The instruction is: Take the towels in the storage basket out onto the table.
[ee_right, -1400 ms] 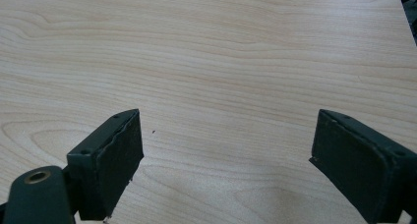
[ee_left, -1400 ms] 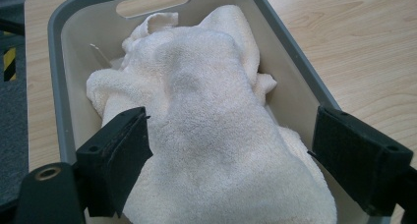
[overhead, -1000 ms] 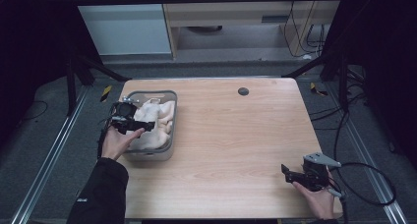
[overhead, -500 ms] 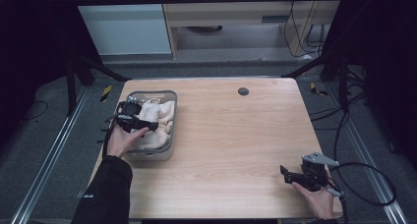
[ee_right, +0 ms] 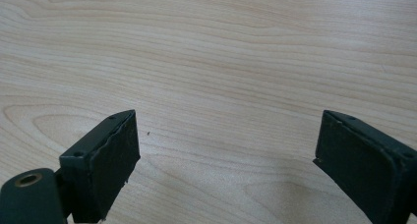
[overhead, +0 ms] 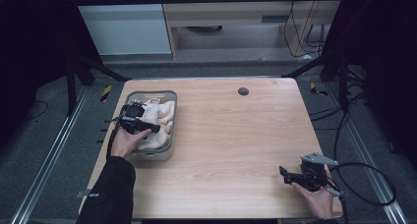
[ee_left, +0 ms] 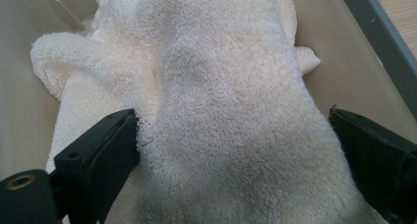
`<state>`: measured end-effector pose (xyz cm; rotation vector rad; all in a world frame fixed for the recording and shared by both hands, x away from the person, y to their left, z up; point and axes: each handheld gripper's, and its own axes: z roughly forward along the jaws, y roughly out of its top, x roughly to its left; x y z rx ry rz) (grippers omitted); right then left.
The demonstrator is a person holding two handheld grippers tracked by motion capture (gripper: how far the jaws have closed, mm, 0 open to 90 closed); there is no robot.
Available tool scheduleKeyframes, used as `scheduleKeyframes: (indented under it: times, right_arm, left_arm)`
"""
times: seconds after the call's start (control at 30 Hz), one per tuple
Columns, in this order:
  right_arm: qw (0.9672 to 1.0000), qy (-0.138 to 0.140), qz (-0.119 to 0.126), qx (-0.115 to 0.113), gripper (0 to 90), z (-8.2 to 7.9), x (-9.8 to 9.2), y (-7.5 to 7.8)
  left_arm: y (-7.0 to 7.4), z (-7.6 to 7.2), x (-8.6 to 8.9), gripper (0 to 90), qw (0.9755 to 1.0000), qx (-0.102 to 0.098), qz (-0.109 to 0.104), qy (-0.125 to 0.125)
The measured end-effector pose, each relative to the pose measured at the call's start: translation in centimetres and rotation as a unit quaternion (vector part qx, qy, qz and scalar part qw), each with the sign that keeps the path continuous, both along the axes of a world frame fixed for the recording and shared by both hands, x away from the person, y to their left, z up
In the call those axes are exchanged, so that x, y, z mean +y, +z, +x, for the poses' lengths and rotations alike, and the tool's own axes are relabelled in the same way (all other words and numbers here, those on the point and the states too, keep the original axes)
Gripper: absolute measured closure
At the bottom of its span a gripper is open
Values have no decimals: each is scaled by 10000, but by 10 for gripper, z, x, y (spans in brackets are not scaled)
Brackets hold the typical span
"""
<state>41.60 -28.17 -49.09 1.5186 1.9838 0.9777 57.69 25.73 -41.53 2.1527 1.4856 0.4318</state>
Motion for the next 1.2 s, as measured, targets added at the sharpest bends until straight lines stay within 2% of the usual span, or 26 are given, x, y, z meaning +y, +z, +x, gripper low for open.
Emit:
scheduleKeyframes:
  times: [0.23, 0.43, 0.47, 0.53, 0.6, 0.77, 0.9, 1.2]
  right_arm:
    - [10000, 7, -2, 45, 90, 0, 1, 0]
    - [10000, 29, -4, 68, 89, 0, 1, 0]
    - [10000, 30, -3, 69, 89, 0, 1, 0]
    - [10000, 29, -4, 64, 89, 0, 1, 0]
    - [10000, 40, -5, 62, 89, 0, 1, 0]
    - [10000, 64, -27, 62, 89, 0, 1, 0]
    - [10000, 68, -20, 66, 89, 0, 1, 0]
    - [9999, 69, -27, 75, 90, 1, 2, 0]
  left_arm:
    - [-6, 0, 3, 163, 9999, 89, -67, 80]
    - [-8, -2, 2, 304, 9997, 184, 20, 133]
    - [-8, -2, 2, 365, 9997, 207, 10, 163]
    - [-8, -3, 3, 391, 9994, 260, 33, 204]
    - [-8, -4, 4, 472, 9992, 294, -19, 263]
    - [-7, -5, 8, 563, 9987, 358, -103, 335]
    - [-5, -8, 9, 614, 9990, 317, -93, 308]
    - [8, -18, 12, 647, 9994, 3, -229, 264]
